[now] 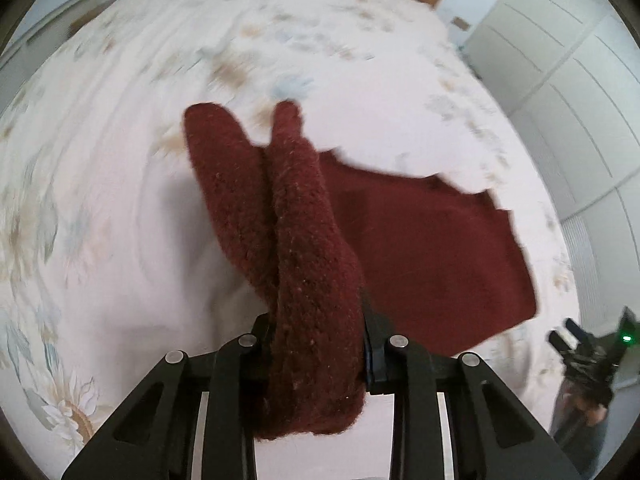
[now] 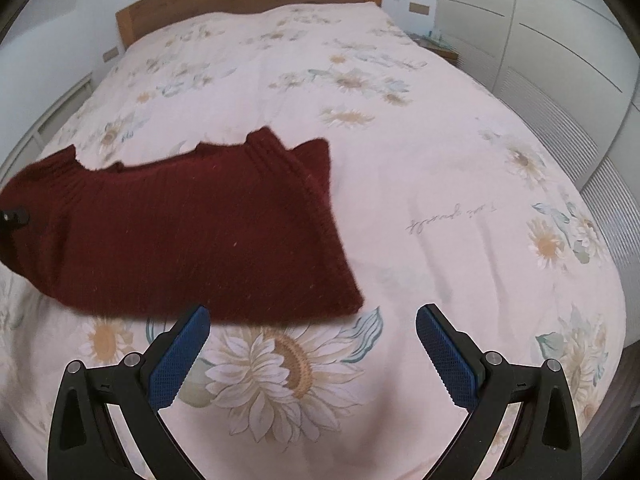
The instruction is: Fold small clothes
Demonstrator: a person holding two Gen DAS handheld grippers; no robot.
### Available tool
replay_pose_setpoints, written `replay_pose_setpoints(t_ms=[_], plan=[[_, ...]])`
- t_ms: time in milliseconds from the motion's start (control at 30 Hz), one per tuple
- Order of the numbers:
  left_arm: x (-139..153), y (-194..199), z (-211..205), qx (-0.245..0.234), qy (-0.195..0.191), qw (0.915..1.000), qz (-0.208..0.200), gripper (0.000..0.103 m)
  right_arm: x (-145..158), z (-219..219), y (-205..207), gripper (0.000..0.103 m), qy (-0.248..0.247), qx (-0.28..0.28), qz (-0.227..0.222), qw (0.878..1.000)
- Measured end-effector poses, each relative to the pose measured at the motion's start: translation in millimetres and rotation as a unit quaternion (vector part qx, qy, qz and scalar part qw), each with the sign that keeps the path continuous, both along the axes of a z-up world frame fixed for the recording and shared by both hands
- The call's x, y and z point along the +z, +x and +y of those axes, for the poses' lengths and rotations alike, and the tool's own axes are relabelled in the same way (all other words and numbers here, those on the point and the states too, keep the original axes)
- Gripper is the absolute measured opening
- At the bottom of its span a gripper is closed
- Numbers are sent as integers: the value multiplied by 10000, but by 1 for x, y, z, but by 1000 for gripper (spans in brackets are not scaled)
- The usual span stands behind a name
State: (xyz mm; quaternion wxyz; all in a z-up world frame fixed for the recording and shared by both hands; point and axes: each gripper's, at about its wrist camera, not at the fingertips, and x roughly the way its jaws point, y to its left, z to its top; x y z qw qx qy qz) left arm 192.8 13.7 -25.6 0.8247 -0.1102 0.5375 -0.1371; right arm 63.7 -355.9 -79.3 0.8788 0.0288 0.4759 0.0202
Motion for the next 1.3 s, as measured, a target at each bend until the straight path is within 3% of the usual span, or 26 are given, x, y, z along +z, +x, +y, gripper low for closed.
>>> replay_pose_setpoints(t_ms=[233,400,533,633,733,900,1033,1100,1167,1233,1300], plan=[[58,25,-92,-734,-164,9967,-311,22,19,-23,5,103,298,-66,-283,9991],[60,42,-176,-1198,-134,9921,-350,21,31,-43,8,103,407,-182,-452,9980],[26,48,-242,-1448,50,9893,-139,21,28,-60,7,103,388,-291,-425,9979],[-14,52,-283,-1540,431,9870,129,21,19,-73,2,103,412,-401,-265,9980],[-43,47,-299,-1485,763,9856,264,21,6,-82,-3,103,323,-475,-67,9983],[-58,41,-312,-1434,1248,9817,143,28,-19,-95,-11,103,273,-634,300,9972],[-61,44,-309,-1326,1310,9820,298,39,-28,-101,-15,103,340,-741,417,9958],[-59,45,-304,-1232,1212,9841,403,39,-28,-102,-15,103,333,-742,426,9958],[-53,43,-299,-1165,1111,9859,455,47,-26,-101,-15,103,308,-736,421,9959],[-41,40,-296,-1147,994,9873,465,80,-22,-102,-15,103,297,-726,399,9961],[-24,37,-290,-1170,860,9887,377,95,-15,-100,-14,103,290,-696,356,9965]])
